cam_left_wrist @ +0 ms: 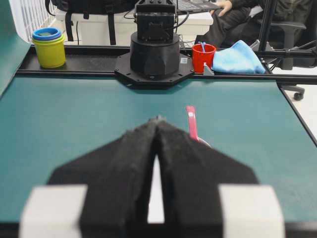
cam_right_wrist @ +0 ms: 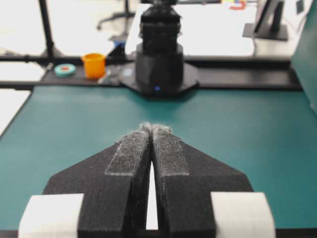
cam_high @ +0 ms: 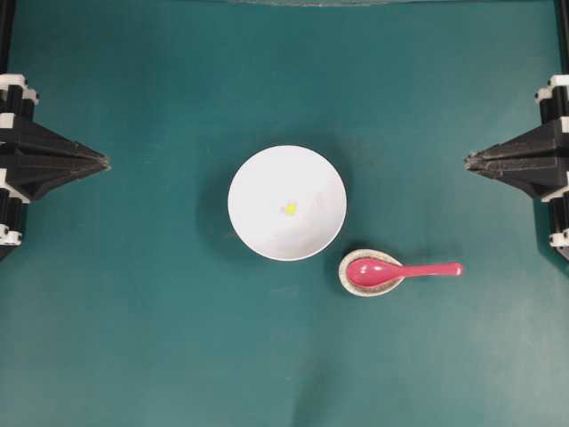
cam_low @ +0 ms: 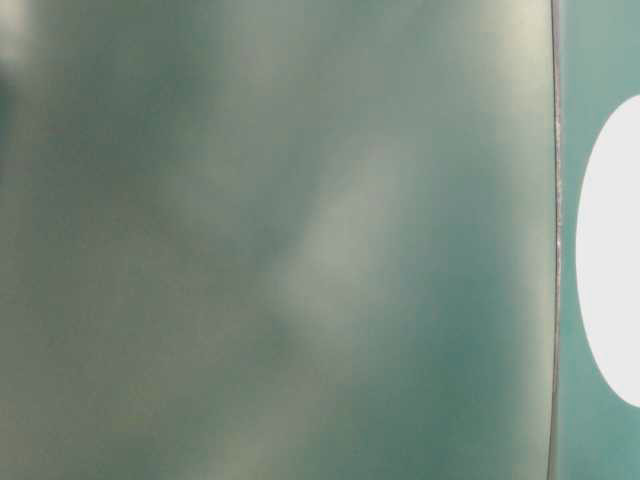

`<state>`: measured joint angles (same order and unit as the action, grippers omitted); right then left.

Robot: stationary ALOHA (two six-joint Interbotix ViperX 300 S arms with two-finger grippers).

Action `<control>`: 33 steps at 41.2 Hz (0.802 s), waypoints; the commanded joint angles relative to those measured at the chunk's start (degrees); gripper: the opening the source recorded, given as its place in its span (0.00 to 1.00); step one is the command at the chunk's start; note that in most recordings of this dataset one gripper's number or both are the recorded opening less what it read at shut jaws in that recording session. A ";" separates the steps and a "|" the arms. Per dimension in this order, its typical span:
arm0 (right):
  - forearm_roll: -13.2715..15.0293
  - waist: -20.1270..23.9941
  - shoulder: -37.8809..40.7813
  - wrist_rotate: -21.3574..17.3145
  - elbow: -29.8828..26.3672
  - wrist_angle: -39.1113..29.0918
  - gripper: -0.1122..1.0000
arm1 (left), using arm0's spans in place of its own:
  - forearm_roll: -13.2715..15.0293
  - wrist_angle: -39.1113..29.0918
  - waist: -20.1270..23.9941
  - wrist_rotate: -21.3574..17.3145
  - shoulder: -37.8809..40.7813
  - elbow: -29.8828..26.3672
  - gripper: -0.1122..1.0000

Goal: Scoop the yellow hexagonal prism block from the bowl with a spoon using the right arm.
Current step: 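Move the right gripper toward the pink spoon handle on the spoon rest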

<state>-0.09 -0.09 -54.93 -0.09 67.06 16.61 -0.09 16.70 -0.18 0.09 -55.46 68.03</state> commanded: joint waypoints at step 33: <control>-0.09 -0.18 1.23 -0.62 -1.49 0.18 0.67 | -0.44 -3.87 0.35 0.79 -0.97 -2.20 0.11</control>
<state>-0.09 -0.18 -53.96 -0.62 67.06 16.52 -0.44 12.74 0.09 0.79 -56.69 67.50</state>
